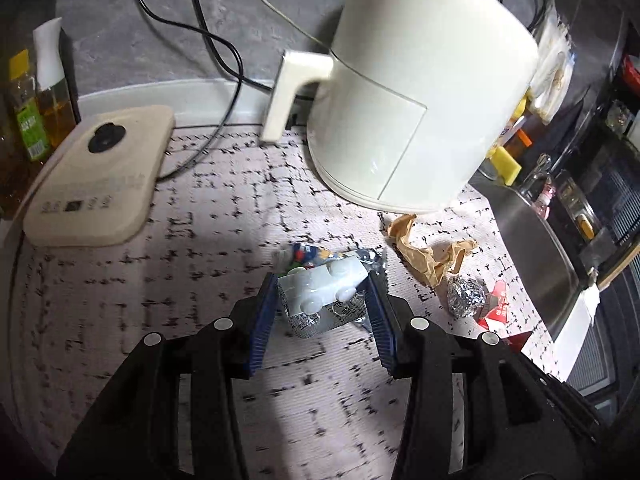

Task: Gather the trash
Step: 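Grasp the red carton piece with the right tool while the left tool lifts the blister pack, then carry the blister pack and red carton piece over the trash bin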

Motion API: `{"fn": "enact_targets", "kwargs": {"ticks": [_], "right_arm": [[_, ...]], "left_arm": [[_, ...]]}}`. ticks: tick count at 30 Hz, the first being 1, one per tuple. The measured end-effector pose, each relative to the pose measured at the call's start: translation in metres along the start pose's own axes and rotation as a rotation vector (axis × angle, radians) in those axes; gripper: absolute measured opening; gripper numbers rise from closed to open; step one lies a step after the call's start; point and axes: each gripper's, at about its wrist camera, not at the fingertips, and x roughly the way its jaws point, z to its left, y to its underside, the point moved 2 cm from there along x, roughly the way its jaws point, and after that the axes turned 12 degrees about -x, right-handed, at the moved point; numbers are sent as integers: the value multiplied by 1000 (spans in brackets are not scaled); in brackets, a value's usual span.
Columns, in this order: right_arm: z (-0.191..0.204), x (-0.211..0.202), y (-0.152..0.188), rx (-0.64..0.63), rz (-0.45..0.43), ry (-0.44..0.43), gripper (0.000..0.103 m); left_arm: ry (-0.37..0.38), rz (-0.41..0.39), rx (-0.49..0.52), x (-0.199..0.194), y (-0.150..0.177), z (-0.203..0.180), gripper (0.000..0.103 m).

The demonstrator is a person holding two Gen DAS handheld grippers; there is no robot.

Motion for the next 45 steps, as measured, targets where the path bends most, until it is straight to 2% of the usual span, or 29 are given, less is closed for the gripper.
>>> {"fn": "enact_targets", "kwargs": {"ticks": [13, 22, 31, 34, 36, 39, 45], "right_arm": [[64, -47, 12, 25, -98, 38, 3], [73, -78, 24, 38, -138, 61, 3], [34, -133, 52, 71, -198, 83, 3], [14, -154, 67, 97, -196, 90, 3], [2, -169, 78, 102, -222, 116, 3], [-20, -180, 97, 168, -195, 100, 3], [-43, -199, 126, 177, -191, 137, 3]], "left_arm": [[66, -42, 75, -51, -14, 40, 44], [113, -69, 113, -80, -10, 40, 44], [161, -89, 151, -110, 30, 2, 44], [170, -59, 149, -121, 51, -14, 44], [171, -81, 213, -129, 68, -30, 44], [182, -50, 225, -133, 88, -44, 44], [193, -26, 238, -142, 123, -56, 44]]}}
